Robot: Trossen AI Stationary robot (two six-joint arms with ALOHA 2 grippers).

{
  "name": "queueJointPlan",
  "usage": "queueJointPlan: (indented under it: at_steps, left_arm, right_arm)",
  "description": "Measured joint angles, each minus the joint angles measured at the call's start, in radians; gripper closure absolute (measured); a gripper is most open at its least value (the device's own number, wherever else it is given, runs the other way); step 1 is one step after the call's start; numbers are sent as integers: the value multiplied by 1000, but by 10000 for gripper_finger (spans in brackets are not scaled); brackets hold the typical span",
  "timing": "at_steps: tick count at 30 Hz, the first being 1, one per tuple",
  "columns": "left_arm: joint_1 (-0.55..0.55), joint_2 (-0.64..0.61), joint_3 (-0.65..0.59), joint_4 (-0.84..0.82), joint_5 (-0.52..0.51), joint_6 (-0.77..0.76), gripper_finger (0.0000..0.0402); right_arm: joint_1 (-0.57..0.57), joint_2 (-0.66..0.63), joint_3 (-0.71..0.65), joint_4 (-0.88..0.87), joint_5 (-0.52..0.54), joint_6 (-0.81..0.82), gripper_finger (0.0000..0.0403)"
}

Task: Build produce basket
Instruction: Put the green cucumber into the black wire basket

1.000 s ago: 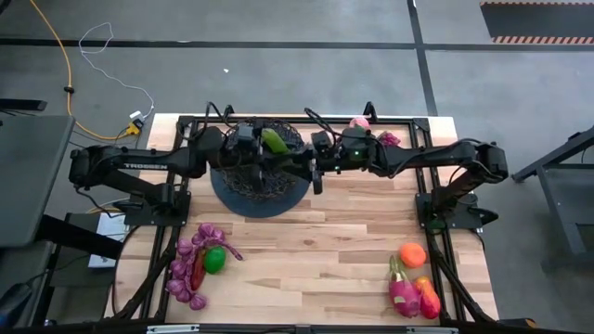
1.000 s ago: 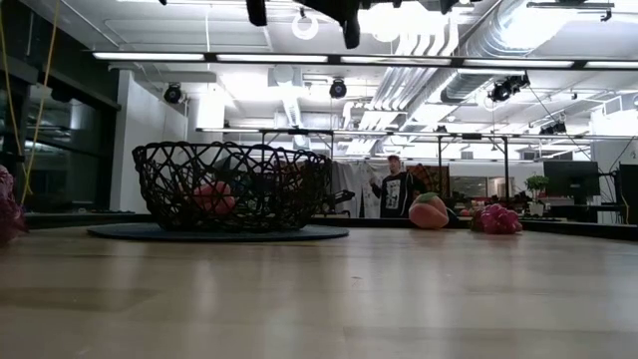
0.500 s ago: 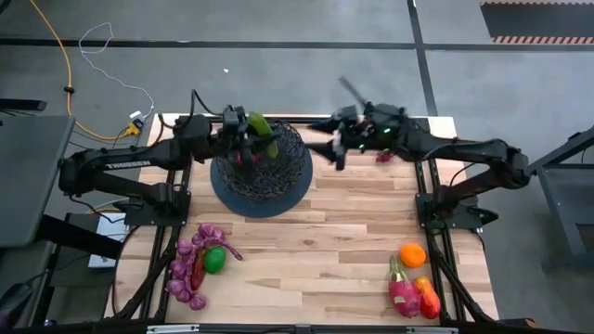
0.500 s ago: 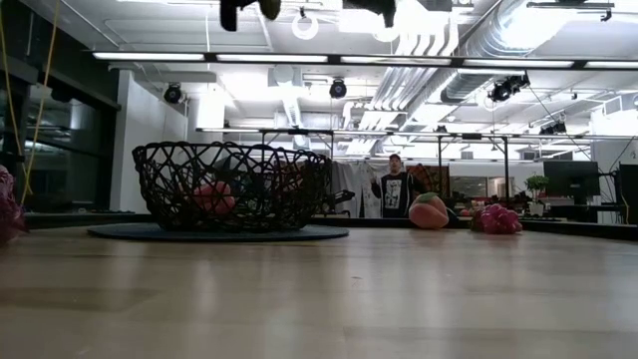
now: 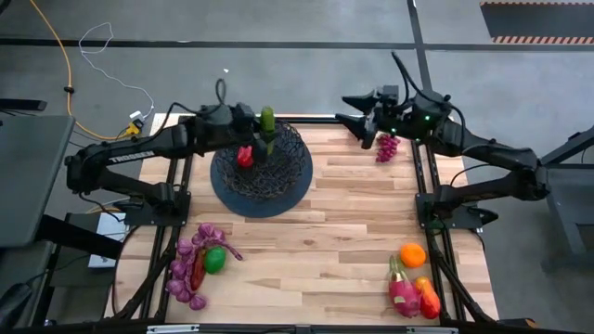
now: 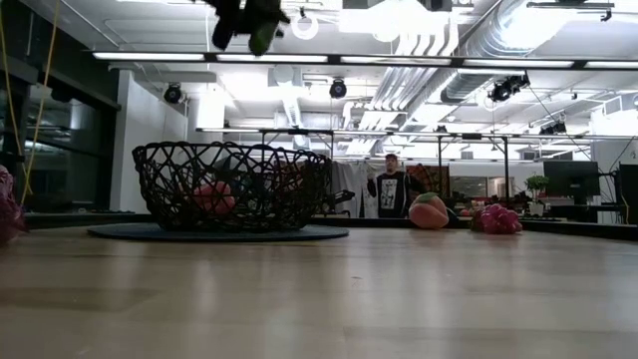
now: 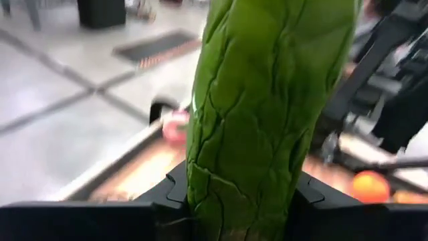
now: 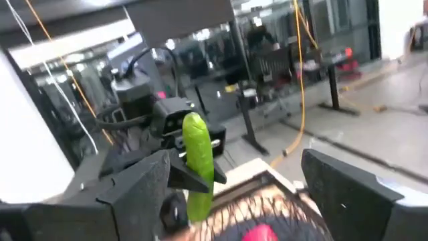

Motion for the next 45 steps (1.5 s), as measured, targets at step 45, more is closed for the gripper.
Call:
queueJointPlan:
  at_steps: [45]
  left_arm:
    - [186,571,-1,-414,-83,35,206]
  right_arm:
    - [-1,36,0,-172,3,60,73]
